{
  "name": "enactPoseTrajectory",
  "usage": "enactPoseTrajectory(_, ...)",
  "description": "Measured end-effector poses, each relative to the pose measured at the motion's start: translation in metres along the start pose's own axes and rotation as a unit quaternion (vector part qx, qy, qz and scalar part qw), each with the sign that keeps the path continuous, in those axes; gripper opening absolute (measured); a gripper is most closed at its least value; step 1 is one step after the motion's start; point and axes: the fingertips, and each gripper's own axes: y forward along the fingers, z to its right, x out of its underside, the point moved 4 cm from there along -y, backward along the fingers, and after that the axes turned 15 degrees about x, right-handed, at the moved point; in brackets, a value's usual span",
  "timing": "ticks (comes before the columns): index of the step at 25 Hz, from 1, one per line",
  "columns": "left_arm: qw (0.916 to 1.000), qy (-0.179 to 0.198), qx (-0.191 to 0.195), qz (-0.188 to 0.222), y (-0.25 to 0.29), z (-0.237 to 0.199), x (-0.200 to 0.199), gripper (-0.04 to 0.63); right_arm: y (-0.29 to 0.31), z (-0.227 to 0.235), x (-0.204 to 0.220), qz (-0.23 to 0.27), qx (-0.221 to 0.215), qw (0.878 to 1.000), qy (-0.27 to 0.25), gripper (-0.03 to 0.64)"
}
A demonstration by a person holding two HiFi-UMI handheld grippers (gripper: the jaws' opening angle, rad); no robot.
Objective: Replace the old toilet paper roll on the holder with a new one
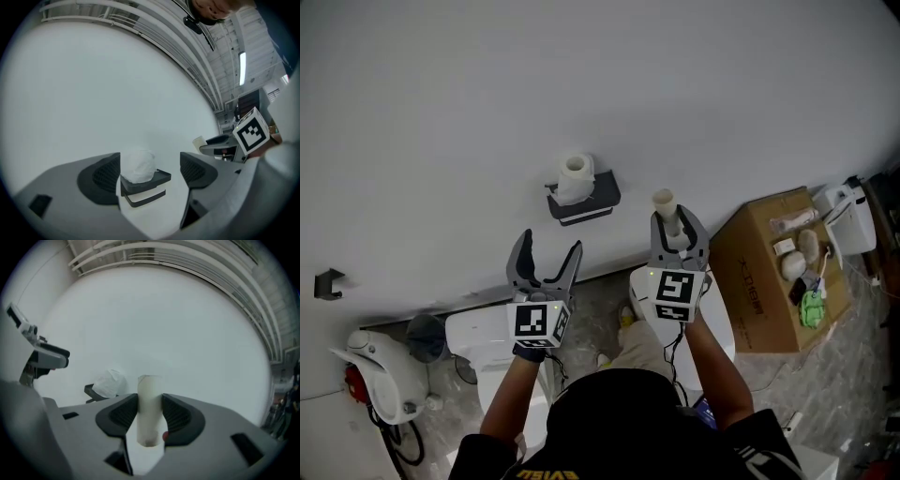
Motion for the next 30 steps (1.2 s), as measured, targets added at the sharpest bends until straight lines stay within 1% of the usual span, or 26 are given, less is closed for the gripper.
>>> enactPoseTrajectory(2, 1.0, 0.003, 0.003, 0.0, 0.003, 0.002, -0.002, 0.405, -0.001, 0.003, 0.001, -0.019, -0.028, 0.997, 0.077, 0.167)
enactPoseTrajectory(4, 1.0, 0.007, 0.004, -0.001, 0.006, 0.003, -0.003, 0.405, -0.001, 0.005, 0.005, -0.046, -0.06, 0.984, 0.163, 0.167)
enactPoseTrajectory(5, 1.0, 0.009, 0.005, -0.002, 0.007, 0.003, -0.003, 0.405, -0.001, 0.006, 0.006, -0.055, -0.07, 0.978, 0.188, 0.167)
enactPoseTrajectory(6, 0.9999, 0.01, 0.005, -0.003, 0.008, 0.003, -0.002, 0.405, -0.001, 0.007, 0.008, -0.059, -0.074, 0.976, 0.197, 0.167)
enactPoseTrajectory(12, 0.9998, 0.013, 0.003, -0.012, 0.015, 0.003, 0.001, 0.405, -0.003, 0.016, 0.004, -0.041, -0.065, 0.983, 0.167, 0.167)
enactPoseTrajectory(16, 0.9992, 0.019, -0.015, -0.031, 0.028, -0.003, 0.007, 0.407, -0.002, 0.018, 0.003, -0.038, -0.07, 0.983, 0.168, 0.167)
enactPoseTrajectory(21, 0.9989, 0.007, -0.012, -0.044, 0.058, -0.013, 0.019, 0.407, -0.006, 0.019, 0.008, -0.044, -0.076, 0.982, 0.165, 0.167)
enactPoseTrajectory(25, 0.997, 0.01, -0.011, -0.076, 0.088, -0.029, 0.031, 0.407, -0.005, 0.018, 0.011, -0.049, -0.08, 0.983, 0.161, 0.167)
enactPoseTrajectory(30, 0.9945, 0.014, -0.012, -0.103, 0.121, -0.041, 0.033, 0.407, -0.007, 0.022, 0.017, -0.058, -0.077, 0.982, 0.164, 0.167)
